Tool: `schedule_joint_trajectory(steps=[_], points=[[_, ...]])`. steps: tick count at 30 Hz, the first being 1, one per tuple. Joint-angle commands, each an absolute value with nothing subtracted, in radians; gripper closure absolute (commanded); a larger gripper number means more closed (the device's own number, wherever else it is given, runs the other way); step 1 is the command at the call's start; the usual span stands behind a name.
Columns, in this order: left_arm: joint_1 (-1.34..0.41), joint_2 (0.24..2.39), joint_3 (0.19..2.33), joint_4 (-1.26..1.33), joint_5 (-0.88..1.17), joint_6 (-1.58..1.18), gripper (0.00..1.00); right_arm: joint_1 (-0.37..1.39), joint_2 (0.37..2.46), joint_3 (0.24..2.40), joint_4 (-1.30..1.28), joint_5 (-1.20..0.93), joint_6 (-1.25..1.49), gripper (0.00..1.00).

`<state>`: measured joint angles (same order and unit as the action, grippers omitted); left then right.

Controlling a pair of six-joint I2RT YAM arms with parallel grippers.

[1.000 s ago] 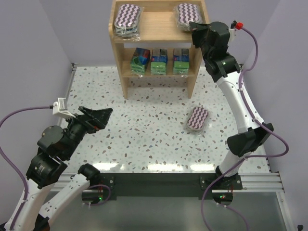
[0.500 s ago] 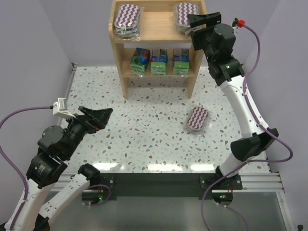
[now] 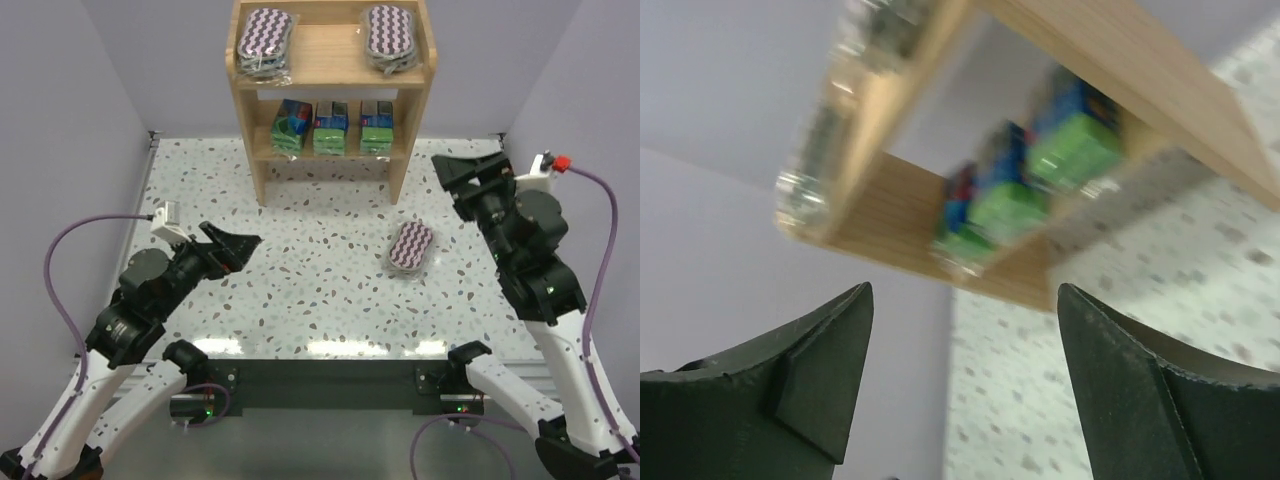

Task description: Place and organize the cleaning sponges onto the shelf

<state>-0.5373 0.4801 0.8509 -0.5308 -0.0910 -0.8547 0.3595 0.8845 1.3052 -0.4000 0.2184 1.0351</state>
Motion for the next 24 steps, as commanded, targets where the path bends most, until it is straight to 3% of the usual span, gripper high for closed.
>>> schedule_joint_trajectory(steps=[1,5,8,12,19,24], points=[[-0.54,0.529,0.787,-0.413,0.029,-0.865,0.0,0.359,0.827,1.094,-0.613,0.254,0.931,0.23],[-0.54,0.577,0.736,-0.333,0.101,-0.867,0.0,0.357,0.791,0.962,-0.637,0.32,0.881,0.28],[-0.54,0.597,0.703,-0.301,0.129,-0.874,0.0,0.357,0.88,0.931,-0.638,0.371,0.822,0.25],[-0.54,0.588,0.67,-0.301,0.138,-0.881,0.0,0.354,1.066,0.956,-0.62,0.431,0.75,0.14],[-0.54,0.54,0.653,-0.363,0.107,-0.877,0.0,0.331,1.33,1.002,-0.552,0.485,0.687,0.11],[-0.54,0.512,0.641,-0.387,0.086,-0.876,0.0,0.293,1.393,0.942,-0.474,0.472,0.693,0.11]])
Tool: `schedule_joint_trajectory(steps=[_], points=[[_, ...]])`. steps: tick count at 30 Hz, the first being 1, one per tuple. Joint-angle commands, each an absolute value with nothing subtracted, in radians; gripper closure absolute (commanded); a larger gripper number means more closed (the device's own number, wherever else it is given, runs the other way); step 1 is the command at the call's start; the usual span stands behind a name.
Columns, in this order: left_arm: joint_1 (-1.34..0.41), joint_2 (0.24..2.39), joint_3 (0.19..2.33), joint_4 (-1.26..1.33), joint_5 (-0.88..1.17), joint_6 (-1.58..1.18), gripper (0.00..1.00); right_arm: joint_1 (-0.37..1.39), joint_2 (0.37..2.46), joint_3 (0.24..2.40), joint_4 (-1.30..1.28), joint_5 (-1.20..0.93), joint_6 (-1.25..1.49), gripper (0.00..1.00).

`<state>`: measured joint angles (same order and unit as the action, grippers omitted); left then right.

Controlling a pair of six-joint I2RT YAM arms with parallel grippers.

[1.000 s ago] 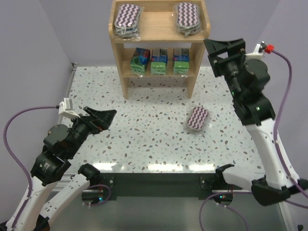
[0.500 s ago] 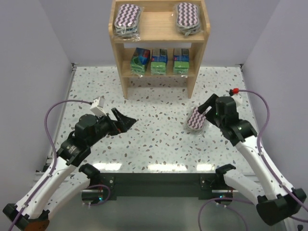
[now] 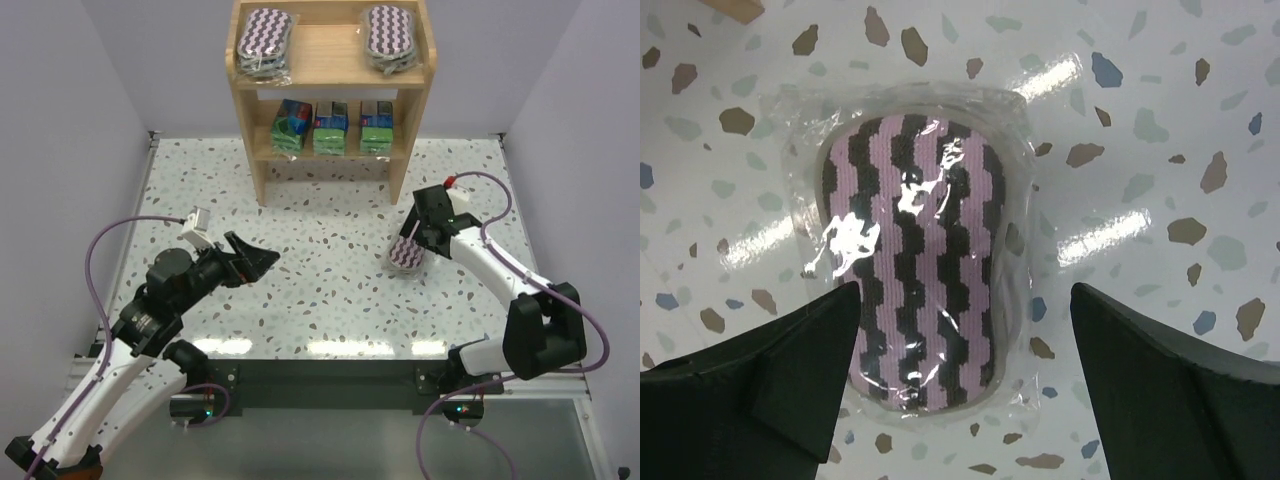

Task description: Place and organize the cleaning sponges onto the shelf

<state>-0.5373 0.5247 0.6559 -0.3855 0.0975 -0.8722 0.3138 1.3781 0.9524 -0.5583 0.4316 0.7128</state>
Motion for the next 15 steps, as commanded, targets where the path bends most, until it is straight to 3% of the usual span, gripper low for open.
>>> schedule_joint_trajectory(steps=[1,9,15], points=[[-0.54,0.512,0.64,-0.387,0.086,-0.874,0.0,0.287,1.402,0.937,-0.465,0.453,0.698,0.11],[-0.54,0.529,0.64,-0.394,0.086,-0.865,0.0,0.265,1.468,0.824,-0.231,0.209,0.655,0.17],[-0.538,0.514,0.641,-0.408,0.066,-0.862,0.0,0.267,1.437,0.729,-0.025,-0.056,0.608,0.26]])
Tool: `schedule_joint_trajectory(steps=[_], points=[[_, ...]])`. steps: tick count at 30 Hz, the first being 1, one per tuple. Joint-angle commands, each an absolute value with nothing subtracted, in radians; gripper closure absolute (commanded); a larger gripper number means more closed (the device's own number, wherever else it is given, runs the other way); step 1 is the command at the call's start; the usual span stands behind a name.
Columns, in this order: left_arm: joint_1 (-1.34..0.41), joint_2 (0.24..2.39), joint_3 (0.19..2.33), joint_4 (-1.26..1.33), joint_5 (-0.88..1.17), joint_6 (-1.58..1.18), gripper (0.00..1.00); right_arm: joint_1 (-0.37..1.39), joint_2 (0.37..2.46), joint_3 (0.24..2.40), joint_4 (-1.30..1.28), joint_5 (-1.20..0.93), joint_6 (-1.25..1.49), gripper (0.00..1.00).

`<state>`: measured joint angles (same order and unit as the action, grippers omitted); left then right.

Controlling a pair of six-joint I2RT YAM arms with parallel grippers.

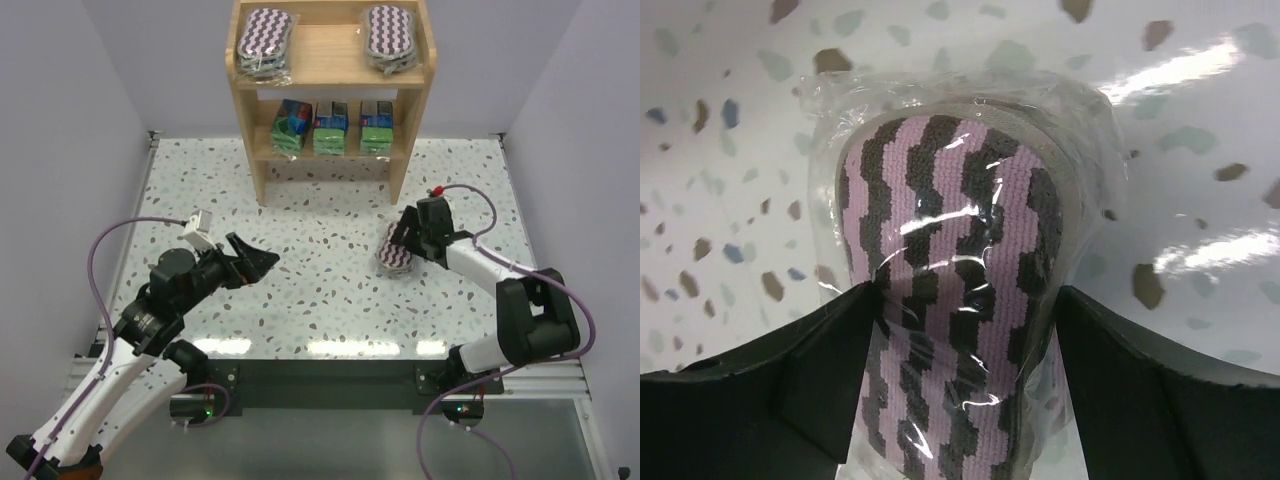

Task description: Place and organize the cleaning sponges onto the shelf

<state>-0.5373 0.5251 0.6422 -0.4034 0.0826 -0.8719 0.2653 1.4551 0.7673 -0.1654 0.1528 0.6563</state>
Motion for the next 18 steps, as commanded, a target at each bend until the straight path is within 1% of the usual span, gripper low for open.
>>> schedule_joint_trajectory(steps=[1,3,4,5,7,8,9,12,16,18], points=[[-0.54,0.512,0.641,-0.41,0.063,-0.862,0.0,0.267,1.449,0.72,-0.003,-0.11,0.595,0.27],[-0.54,0.514,0.643,-0.414,0.061,-0.861,0.0,0.268,1.477,0.706,0.072,-0.211,0.591,0.28],[-0.54,0.514,0.641,-0.417,0.06,-0.862,0.0,0.27,1.511,0.703,0.104,-0.326,0.589,0.3],[-0.538,0.512,0.64,-0.419,0.058,-0.862,0.0,0.275,1.537,0.706,0.126,-0.383,0.589,0.31],[-0.54,0.509,0.638,-0.425,0.051,-0.864,0.0,0.325,1.574,0.724,0.167,-0.49,0.556,0.32],[-0.54,0.502,0.637,-0.426,0.051,-0.867,0.0,0.353,1.61,0.767,0.161,-0.505,0.537,0.32],[-0.54,0.497,0.634,-0.429,0.046,-0.868,0.0,0.421,1.626,0.793,0.129,-0.515,0.517,0.31],[-0.54,0.488,0.63,-0.439,0.035,-0.871,0.0,0.515,1.68,0.88,0.094,-0.515,0.483,0.26],[-0.54,0.476,0.632,-0.442,0.029,-0.879,0.0,0.525,1.689,0.934,0.12,-0.548,0.503,0.22],[-0.54,0.474,0.627,-0.442,0.028,-0.879,0.0,0.523,1.68,0.989,0.031,-0.54,0.468,0.19]])
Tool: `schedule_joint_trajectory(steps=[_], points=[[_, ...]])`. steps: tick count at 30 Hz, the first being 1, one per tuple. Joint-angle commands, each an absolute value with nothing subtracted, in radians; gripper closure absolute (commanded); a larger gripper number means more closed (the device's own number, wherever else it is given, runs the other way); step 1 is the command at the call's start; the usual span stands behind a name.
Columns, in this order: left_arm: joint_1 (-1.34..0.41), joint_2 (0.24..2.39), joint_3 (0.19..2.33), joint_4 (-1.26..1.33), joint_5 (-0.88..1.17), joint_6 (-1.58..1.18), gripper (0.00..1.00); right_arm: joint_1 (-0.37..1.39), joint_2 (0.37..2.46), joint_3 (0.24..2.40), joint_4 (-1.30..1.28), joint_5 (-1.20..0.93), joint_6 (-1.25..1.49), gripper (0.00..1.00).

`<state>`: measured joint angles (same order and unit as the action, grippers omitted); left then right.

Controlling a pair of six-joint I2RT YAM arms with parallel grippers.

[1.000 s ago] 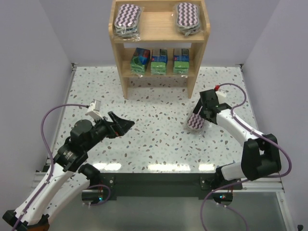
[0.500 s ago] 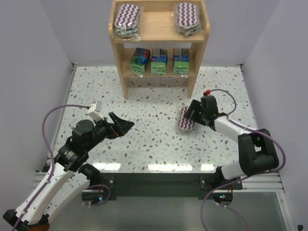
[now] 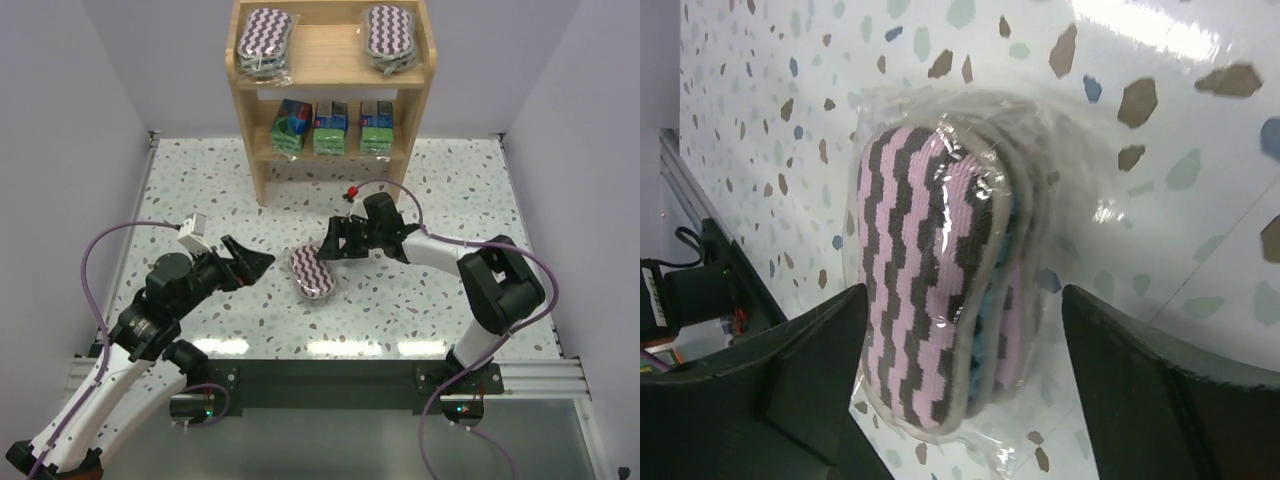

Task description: Place and organize the cleaning sponges onto the shelf

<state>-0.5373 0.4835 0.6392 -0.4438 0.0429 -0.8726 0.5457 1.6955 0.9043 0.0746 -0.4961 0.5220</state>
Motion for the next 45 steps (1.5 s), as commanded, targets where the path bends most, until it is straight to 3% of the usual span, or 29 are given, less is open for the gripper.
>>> schedule_joint_trajectory(steps=[1,5,6,9,12,13,15,16,18,19,20,22,23,24,28,31,40,45], points=[[-0.54,0.476,0.629,-0.442,0.028,-0.877,0.0,0.525,1.668,1.002,0.005,-0.523,0.431,0.15],[-0.54,0.479,0.621,-0.44,0.023,-0.873,0.0,0.522,1.574,1.041,-0.209,-0.287,0.423,0.01],[-0.54,0.482,0.612,-0.442,0.014,-0.871,0.0,0.522,1.551,1.045,-0.251,-0.187,0.439,0.01],[-0.54,0.508,0.595,-0.456,0.017,-0.874,0.05,0.525,1.464,1.005,-0.324,-0.159,0.504,0.05],[-0.54,0.569,0.551,-0.407,0.078,-0.856,0.57,0.546,1.344,0.901,-0.336,-0.183,0.56,0.18],[-0.54,0.612,0.526,-0.394,0.092,-0.851,0.84,0.551,1.306,0.872,-0.333,-0.187,0.584,0.21],[-0.54,0.659,0.506,-0.362,0.113,-0.841,1.0,0.567,1.209,0.804,-0.347,-0.187,0.604,0.36],[-0.54,0.707,0.483,-0.348,0.124,-0.836,1.0,0.572,1.181,0.786,-0.353,-0.192,0.624,0.53],[-0.54,0.754,0.46,-0.293,0.149,-0.824,1.0,0.593,1.122,0.75,-0.376,-0.207,0.646,0.73],[-0.541,0.803,0.436,-0.275,0.155,-0.822,1.0,0.604,1.109,0.741,-0.382,-0.207,0.675,0.88],[-0.541,0.828,0.424,-0.25,0.159,-0.816,1.0,0.632,1.097,0.726,-0.382,-0.207,0.689,0.9],[-0.548,0.9,0.39,-0.181,0.172,-0.818,1.0,0.658,1.074,0.712,-0.376,-0.201,0.745,0.85],[-0.552,0.92,0.384,-0.128,0.179,-0.825,1.0,0.679,1.069,0.698,-0.359,-0.192,0.762,0.77],[-0.564,0.954,0.371,-0.097,0.193,-0.833,1.0,0.689,1.065,0.692,-0.35,-0.186,0.802,0.63],[-0.616,1.026,0.362,0.066,0.202,-0.876,1.0,0.707,1.058,0.647,-0.284,-0.17,0.912,0.38],[-0.669,1.106,0.385,0.139,0.201,-0.9,1.0,0.712,1.058,0.618,-0.232,-0.149,0.989,0.29],[-0.788,1.305,0.426,0.297,0.189,-0.963,1.0,0.719,1.123,0.583,-0.098,-0.123,1.184,0.23],[-0.796,1.302,0.439,0.318,0.189,-0.965,1.0,0.721,1.183,0.627,-0.178,-0.066,1.178,0.22]])
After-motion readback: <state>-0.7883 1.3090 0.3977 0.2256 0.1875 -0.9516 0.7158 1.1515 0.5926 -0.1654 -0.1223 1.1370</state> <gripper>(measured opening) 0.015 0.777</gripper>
